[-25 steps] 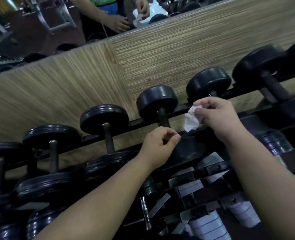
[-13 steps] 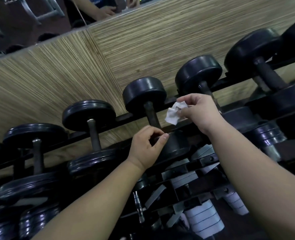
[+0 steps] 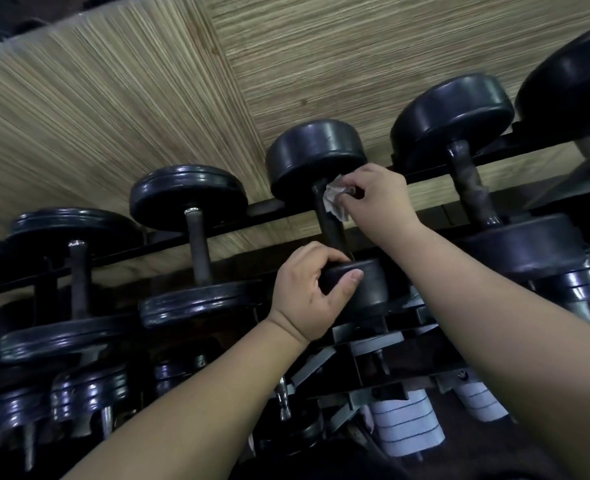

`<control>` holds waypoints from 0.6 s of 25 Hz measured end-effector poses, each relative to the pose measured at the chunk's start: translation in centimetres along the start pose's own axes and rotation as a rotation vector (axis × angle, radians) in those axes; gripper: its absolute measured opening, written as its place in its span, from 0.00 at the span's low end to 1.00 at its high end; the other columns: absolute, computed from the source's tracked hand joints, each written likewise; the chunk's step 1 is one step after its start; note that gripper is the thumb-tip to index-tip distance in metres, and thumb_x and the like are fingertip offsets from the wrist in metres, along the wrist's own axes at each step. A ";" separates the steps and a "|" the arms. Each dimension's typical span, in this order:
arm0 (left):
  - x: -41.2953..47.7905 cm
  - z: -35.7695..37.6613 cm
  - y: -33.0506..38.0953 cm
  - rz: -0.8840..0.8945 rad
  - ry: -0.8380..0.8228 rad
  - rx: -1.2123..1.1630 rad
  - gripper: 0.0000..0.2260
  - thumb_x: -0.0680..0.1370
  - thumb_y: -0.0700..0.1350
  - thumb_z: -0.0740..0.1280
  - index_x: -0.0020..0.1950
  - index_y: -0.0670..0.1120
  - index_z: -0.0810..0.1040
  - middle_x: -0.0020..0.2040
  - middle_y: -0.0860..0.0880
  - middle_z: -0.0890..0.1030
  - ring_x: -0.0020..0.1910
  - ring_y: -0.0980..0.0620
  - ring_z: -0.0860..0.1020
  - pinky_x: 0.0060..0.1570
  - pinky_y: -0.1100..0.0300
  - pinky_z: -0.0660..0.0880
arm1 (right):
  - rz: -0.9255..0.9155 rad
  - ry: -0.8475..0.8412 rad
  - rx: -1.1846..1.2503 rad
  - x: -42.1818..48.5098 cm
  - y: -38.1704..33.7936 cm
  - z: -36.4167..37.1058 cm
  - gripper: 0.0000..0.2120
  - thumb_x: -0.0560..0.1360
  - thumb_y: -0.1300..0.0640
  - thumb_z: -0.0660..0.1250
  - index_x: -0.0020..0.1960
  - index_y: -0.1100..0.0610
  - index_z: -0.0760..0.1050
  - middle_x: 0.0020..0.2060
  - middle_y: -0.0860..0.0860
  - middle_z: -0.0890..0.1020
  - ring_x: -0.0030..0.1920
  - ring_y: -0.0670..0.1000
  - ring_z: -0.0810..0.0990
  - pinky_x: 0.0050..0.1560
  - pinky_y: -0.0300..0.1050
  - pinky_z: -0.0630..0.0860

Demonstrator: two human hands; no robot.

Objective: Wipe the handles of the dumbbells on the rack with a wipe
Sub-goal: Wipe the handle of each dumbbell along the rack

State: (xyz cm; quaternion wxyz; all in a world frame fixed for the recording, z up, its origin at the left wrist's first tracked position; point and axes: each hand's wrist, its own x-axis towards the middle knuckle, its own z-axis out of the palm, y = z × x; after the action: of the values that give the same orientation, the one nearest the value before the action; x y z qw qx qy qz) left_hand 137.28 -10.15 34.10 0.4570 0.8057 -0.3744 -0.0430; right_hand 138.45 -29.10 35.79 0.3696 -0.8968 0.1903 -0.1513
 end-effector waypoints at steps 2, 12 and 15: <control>-0.1 0.0 -0.1 0.000 -0.003 -0.002 0.16 0.79 0.56 0.67 0.49 0.43 0.83 0.45 0.49 0.82 0.46 0.50 0.81 0.47 0.46 0.78 | -0.064 -0.059 0.021 -0.1 0.1 0.2 0.14 0.75 0.58 0.75 0.59 0.59 0.84 0.56 0.53 0.82 0.54 0.47 0.78 0.56 0.34 0.69; -0.3 0.1 -0.3 0.007 -0.001 0.015 0.17 0.79 0.56 0.67 0.49 0.43 0.83 0.45 0.49 0.82 0.46 0.51 0.80 0.48 0.49 0.78 | -0.100 -0.297 0.011 -1.4 0.5 -1.6 0.06 0.73 0.59 0.78 0.50 0.57 0.88 0.46 0.54 0.85 0.47 0.53 0.83 0.47 0.38 0.74; -0.2 0.1 -0.2 0.000 0.000 0.028 0.17 0.79 0.56 0.67 0.50 0.43 0.83 0.45 0.49 0.81 0.45 0.51 0.80 0.47 0.50 0.77 | -0.091 -0.281 0.111 -2.1 1.4 -2.0 0.07 0.71 0.65 0.78 0.48 0.58 0.87 0.43 0.55 0.85 0.45 0.54 0.84 0.43 0.29 0.74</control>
State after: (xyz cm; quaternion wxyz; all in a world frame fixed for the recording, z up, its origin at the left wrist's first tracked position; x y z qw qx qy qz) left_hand 137.21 -9.97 33.80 0.4457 0.8120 -0.3748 -0.0380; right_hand 135.43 -30.25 35.81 0.4346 -0.8949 0.0874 -0.0512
